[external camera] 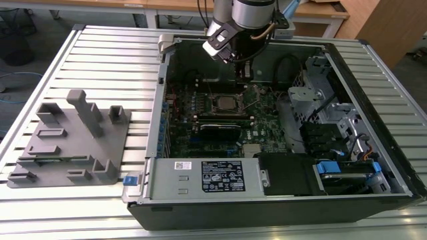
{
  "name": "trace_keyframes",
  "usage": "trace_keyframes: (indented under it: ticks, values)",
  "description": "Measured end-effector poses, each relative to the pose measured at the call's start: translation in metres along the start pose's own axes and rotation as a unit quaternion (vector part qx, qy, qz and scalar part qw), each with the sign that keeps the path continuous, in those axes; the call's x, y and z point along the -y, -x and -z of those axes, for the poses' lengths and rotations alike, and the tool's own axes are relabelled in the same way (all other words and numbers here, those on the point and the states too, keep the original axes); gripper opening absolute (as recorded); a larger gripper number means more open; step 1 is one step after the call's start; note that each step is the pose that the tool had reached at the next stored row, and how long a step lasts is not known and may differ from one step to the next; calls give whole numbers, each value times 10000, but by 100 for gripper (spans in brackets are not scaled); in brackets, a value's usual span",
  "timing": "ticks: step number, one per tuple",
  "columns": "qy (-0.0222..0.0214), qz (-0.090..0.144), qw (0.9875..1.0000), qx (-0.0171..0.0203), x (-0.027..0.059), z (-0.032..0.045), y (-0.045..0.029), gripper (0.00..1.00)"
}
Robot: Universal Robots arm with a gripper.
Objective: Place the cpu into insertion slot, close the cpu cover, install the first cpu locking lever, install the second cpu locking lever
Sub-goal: 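Close the cpu cover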
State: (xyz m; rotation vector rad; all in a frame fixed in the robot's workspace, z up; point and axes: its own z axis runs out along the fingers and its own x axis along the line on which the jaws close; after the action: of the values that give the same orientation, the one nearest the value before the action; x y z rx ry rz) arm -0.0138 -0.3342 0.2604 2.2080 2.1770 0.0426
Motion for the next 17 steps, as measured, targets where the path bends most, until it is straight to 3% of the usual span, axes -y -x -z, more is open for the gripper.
trace_keyframes:
  ticks: [6, 17]
  values:
    - [0, 1, 10000, 0, -10, -1, 0, 11]
    - [0, 0, 10000, 0, -141, -10, -2, 11]
